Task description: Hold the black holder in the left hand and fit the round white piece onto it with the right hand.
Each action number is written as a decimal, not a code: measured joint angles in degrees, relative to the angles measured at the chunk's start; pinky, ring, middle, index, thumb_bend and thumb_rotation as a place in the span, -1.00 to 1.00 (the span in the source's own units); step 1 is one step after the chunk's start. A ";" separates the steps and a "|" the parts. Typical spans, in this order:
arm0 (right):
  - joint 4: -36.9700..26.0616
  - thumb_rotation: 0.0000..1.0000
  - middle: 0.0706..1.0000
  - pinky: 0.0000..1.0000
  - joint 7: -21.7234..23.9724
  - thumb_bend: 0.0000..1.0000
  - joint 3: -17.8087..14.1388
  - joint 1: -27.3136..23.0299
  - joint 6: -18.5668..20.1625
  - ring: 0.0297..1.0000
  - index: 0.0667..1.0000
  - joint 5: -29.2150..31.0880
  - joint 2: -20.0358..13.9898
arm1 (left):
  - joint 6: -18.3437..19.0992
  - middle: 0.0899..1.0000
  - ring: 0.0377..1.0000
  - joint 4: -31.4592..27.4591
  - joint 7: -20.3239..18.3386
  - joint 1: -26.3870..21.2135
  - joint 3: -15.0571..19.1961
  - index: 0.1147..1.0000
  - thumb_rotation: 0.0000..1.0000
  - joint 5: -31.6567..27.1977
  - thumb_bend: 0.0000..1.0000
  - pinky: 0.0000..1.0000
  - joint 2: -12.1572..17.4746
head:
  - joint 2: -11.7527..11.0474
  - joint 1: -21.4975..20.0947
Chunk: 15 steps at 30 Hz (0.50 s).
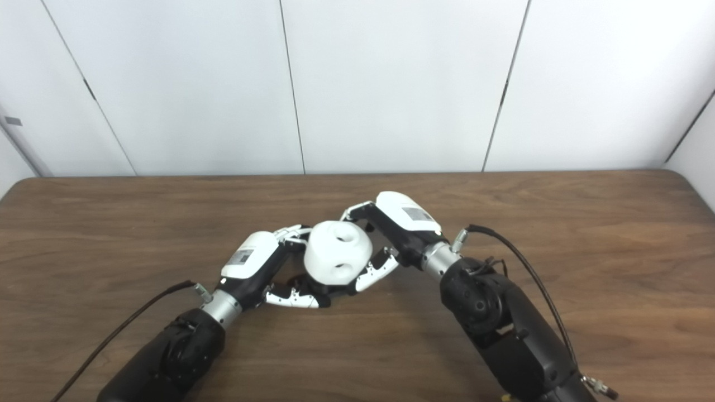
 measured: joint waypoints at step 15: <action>-0.83 -0.73 0.37 0.26 2.47 0.04 -0.82 0.19 2.02 0.43 -0.11 -0.28 -0.01 | 0.00 0.68 0.82 -0.03 0.00 -0.01 -0.14 -0.17 -0.89 0.01 0.05 0.77 -0.01 | 0.53 -0.09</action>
